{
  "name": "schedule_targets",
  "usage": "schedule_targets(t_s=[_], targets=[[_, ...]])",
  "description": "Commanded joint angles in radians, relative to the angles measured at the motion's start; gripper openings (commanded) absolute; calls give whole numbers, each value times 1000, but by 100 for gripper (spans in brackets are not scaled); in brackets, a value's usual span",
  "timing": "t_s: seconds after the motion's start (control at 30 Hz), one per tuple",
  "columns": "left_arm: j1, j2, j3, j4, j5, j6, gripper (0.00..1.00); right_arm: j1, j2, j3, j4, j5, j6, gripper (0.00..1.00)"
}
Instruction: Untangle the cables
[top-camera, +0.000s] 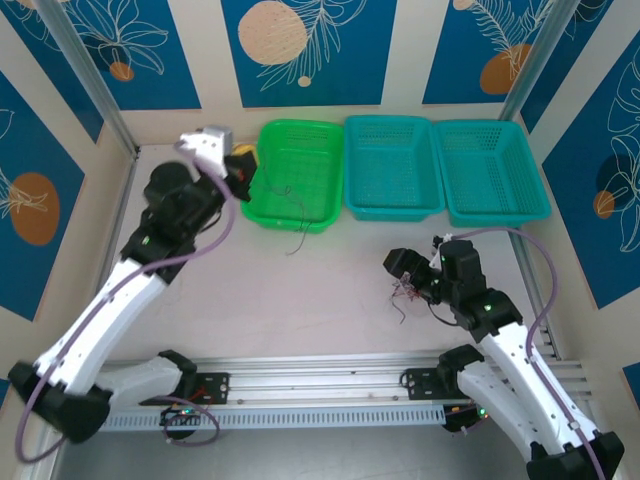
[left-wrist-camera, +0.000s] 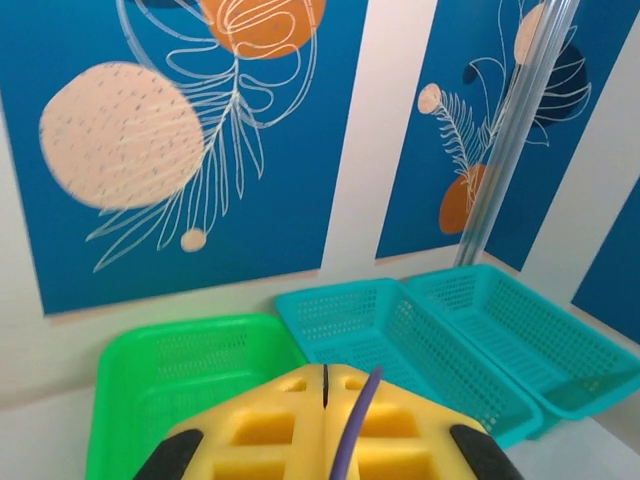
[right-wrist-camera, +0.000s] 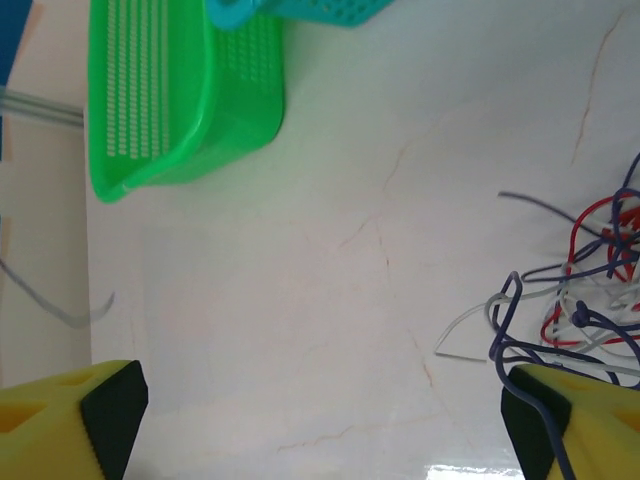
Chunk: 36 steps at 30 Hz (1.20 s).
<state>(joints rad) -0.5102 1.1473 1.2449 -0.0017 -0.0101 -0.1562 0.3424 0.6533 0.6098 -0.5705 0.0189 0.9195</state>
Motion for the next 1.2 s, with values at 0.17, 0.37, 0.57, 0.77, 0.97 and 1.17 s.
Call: schedule_targets(t_s=[0.17, 0.37, 0.57, 0.77, 0.97, 1.17], targets=[[53, 389, 336, 11, 1, 171, 0, -3, -7, 26, -43, -59, -3, 92], [115, 599, 440, -15, 108, 70, 0, -2, -46, 1, -63, -48, 6, 92], [128, 772, 507, -31, 91, 64, 0, -3, -50, -8, -62, -58, 22, 91], [133, 932, 623, -84, 74, 58, 0, -3, -58, -12, -69, -49, 28, 91], [132, 924, 629, -89, 85, 37, 54, -3, -57, -19, -83, -42, 32, 91], [131, 730, 406, 43, 121, -67, 62, -3, -55, -31, -64, -43, 42, 91]])
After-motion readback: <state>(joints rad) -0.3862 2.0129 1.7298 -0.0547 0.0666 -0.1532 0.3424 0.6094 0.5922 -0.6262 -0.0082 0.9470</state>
